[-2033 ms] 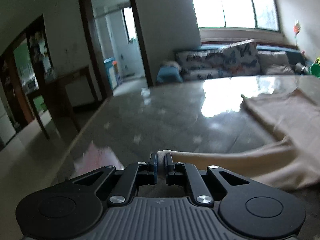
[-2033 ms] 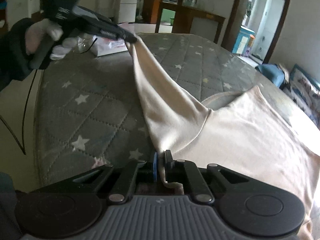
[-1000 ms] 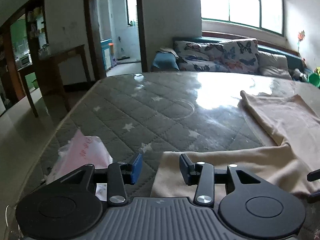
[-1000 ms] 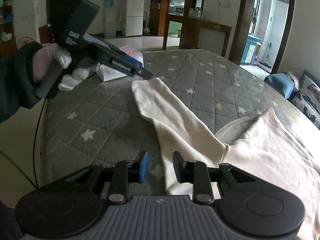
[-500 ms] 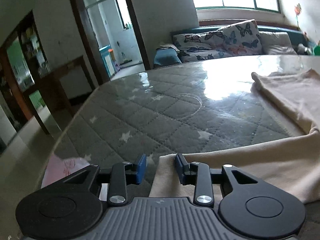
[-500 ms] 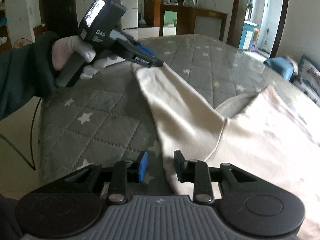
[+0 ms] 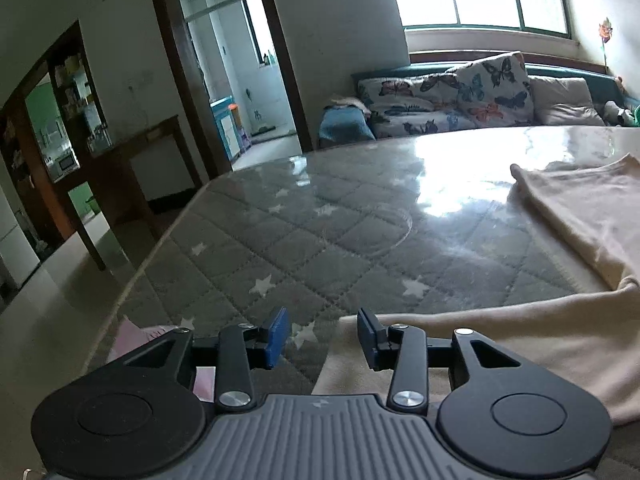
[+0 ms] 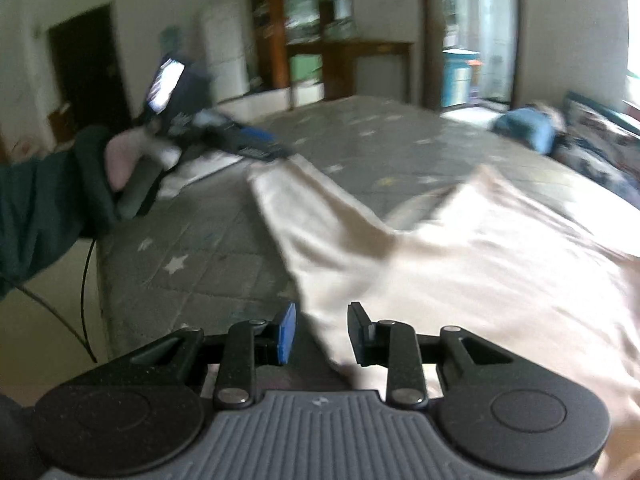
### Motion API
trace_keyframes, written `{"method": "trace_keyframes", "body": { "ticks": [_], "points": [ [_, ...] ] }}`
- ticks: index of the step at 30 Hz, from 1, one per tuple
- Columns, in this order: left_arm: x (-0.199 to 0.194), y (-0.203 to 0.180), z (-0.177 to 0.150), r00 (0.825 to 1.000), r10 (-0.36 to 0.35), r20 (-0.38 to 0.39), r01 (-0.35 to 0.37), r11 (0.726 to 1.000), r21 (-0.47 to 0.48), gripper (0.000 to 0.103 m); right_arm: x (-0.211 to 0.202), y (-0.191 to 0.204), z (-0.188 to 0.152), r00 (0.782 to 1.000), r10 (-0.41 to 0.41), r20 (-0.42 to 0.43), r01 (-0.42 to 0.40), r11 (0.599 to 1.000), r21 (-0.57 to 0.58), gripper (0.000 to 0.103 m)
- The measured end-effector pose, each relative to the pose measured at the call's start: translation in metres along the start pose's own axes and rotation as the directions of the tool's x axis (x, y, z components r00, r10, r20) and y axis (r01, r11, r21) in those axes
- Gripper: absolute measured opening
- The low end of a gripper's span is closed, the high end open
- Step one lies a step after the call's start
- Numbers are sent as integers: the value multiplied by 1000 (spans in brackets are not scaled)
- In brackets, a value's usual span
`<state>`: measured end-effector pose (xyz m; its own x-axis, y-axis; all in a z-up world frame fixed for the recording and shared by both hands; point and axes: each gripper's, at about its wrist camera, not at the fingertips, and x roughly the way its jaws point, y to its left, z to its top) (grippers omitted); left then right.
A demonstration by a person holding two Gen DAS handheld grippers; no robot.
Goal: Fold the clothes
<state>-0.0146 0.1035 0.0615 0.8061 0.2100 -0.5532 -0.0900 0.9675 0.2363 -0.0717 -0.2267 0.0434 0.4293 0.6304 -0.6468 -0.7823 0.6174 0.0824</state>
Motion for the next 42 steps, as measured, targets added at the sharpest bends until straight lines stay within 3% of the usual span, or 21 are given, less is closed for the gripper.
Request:
{"method": "trace_keyframes", "body": {
  "ticks": [3,5,8,10,14,18,21,24,27,29,31,35,38,42],
  "points": [
    [-11,-6,5,1000,-21,20,21,1000,-1,44,-34,-27,-20,991,-128,29,124,986,109,28],
    [-18,-13,7,998,-48,33,48,999,12,44,-55,-49,-36,973,-229,25,220,957,190,28],
    [-28,-34,11,990,-135,40,133,990,37,44,-80,-81,-60,930,-367,-13,352,883,311,29],
    [-35,-54,14,977,-209,42,206,976,69,44,-99,-107,-77,890,-454,-44,433,810,396,29],
    [-50,-108,22,930,-364,49,350,919,182,44,-125,-149,-99,808,-584,-85,548,690,474,29],
    [-63,-161,29,859,-511,33,484,831,273,44,-138,-191,-116,739,-661,-129,608,572,550,29],
    [-74,-203,34,784,-621,3,584,739,335,44,-140,-222,-130,729,-668,-150,594,508,623,29],
    [-84,-244,32,709,-704,-41,659,640,395,44,-137,-238,-138,718,-675,-169,595,470,652,29],
    [-93,-283,24,644,-760,-92,704,541,460,45,-133,-252,-147,711,-677,-190,597,438,672,29],
    [-96,-306,19,613,-781,-122,719,487,496,46,-131,-256,-148,707,-679,-198,602,431,672,29],
    [-97,-325,14,603,-785,-140,716,456,529,46,-129,-259,-148,706,-678,-203,604,428,673,29],
    [-92,-352,10,605,-780,-161,715,443,541,46,-129,-262,-149,711,-672,-207,601,429,674,29],
    [-87,-364,9,616,-771,-164,712,455,536,46,-130,-261,-148,705,-677,-210,609,428,668,28],
    [-80,-370,13,634,-758,-155,707,486,514,46,-131,-262,-148,717,-666,-203,591,428,684,29]
  ]
}}
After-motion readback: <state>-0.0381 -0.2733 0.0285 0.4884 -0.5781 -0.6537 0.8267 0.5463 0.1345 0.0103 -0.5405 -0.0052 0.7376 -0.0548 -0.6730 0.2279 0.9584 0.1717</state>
